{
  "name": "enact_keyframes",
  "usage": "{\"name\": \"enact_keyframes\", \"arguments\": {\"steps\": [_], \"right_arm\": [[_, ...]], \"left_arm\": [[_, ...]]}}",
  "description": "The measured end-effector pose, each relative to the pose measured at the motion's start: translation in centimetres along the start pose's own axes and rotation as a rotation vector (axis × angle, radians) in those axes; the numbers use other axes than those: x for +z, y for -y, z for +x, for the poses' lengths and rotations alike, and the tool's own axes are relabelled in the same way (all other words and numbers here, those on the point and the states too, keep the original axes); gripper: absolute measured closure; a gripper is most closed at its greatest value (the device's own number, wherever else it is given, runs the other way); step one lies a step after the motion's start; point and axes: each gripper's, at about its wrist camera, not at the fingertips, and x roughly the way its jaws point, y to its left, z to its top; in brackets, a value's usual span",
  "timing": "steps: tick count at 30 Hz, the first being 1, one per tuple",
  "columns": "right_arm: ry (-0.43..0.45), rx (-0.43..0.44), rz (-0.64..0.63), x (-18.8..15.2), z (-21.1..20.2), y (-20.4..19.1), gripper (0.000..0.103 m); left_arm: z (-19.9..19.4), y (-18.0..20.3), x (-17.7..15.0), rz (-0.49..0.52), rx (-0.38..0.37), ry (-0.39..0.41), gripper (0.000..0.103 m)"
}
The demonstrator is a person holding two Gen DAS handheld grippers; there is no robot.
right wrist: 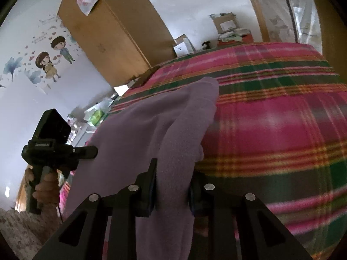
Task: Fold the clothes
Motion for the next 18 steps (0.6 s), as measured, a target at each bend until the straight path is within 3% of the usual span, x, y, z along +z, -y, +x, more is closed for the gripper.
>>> {"name": "enact_keyframes", "arguments": {"steps": [18], "right_arm": [[-0.010, 0.019, -0.021, 4.8, 6.6, -2.4, 0.079]], "left_arm": [[-2.9, -3.1, 5.4, -0.080, 0.053, 0.114, 0.071]]}}
